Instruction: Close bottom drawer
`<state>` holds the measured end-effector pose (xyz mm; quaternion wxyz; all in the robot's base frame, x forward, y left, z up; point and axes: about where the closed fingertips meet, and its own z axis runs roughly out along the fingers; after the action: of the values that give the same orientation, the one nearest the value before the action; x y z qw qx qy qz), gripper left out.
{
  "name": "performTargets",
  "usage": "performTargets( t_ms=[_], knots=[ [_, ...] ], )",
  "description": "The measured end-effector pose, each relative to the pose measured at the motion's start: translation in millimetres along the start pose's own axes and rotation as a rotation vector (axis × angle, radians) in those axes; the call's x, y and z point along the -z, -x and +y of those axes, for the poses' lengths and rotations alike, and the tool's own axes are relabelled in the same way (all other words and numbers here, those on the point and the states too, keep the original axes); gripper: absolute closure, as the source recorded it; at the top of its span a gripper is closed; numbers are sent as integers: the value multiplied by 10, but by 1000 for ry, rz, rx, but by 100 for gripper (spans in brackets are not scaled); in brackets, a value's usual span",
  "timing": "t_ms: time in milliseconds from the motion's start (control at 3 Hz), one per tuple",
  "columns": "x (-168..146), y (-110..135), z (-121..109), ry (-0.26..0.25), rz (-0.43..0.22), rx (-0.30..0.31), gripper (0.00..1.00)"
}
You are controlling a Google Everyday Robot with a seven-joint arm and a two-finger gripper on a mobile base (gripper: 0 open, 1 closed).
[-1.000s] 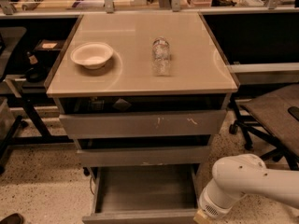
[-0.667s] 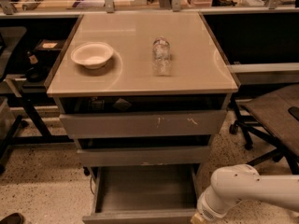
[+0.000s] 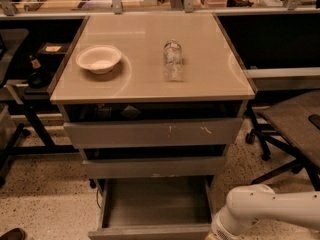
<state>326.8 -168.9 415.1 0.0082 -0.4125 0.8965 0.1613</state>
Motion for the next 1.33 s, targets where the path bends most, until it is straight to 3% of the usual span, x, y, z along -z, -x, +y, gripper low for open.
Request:
performTargets(
  t_ms=[667,1000,1333],
  knots=[
    [-691,-192,-190,43,-38,-103,100],
    [-1196,-248,-346,77,-54,-146,100],
    [-1197,-248,-346,77,-54,-146,100]
  ],
)
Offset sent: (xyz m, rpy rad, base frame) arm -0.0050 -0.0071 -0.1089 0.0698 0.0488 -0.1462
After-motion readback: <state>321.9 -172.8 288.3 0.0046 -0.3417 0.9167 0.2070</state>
